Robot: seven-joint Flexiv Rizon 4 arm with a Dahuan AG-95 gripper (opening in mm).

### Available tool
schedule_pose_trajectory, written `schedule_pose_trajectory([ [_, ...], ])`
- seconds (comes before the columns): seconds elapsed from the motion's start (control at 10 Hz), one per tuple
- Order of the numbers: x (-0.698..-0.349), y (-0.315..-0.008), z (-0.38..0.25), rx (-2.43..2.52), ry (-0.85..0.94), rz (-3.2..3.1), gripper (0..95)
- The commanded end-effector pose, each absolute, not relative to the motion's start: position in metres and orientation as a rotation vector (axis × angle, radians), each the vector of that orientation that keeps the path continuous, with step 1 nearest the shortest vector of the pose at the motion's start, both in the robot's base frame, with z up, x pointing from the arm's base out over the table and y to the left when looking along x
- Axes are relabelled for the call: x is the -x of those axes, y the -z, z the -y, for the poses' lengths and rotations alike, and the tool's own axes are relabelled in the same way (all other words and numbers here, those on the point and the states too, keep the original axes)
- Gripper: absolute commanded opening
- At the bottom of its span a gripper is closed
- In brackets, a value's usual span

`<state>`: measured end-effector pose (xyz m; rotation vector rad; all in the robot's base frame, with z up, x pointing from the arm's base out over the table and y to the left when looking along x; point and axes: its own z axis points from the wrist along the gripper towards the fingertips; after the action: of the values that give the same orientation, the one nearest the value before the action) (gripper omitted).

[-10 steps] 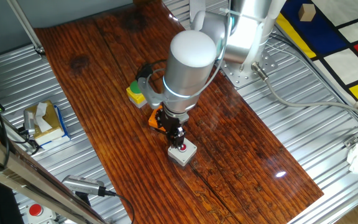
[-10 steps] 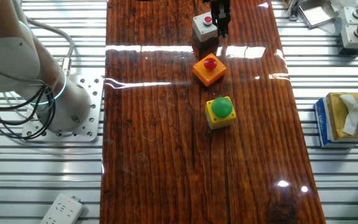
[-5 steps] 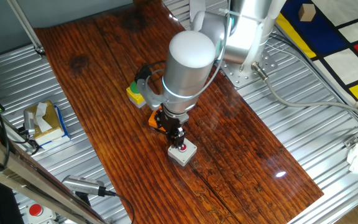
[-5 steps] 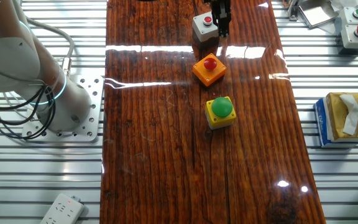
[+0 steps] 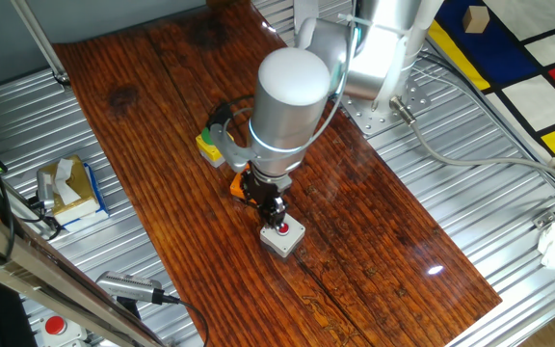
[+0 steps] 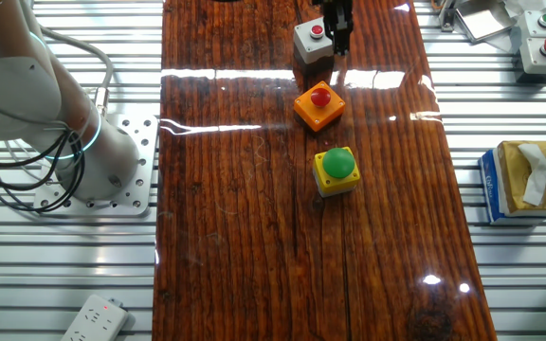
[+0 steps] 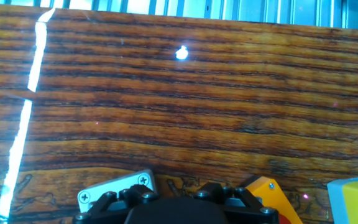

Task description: Press three buttons from left to right in sequence

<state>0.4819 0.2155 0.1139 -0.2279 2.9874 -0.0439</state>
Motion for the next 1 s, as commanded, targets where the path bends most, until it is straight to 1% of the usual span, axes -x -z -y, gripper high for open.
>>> schedule_pose_trajectory([
  [0.1, -0.4814, -0.1139, -0.2154, 0.252, 0.052, -2.985, 57.0],
  [0.2, -0.4814, -0.1139, -0.2154, 0.243, 0.054, -2.986, 57.0],
  [0.4, -0.4814, -0.1139, -0.2154, 0.227, 0.125, -2.958, 57.0],
  [1.0, -0.4814, -0.1139, -0.2154, 0.380, 0.095, -2.960, 57.0],
])
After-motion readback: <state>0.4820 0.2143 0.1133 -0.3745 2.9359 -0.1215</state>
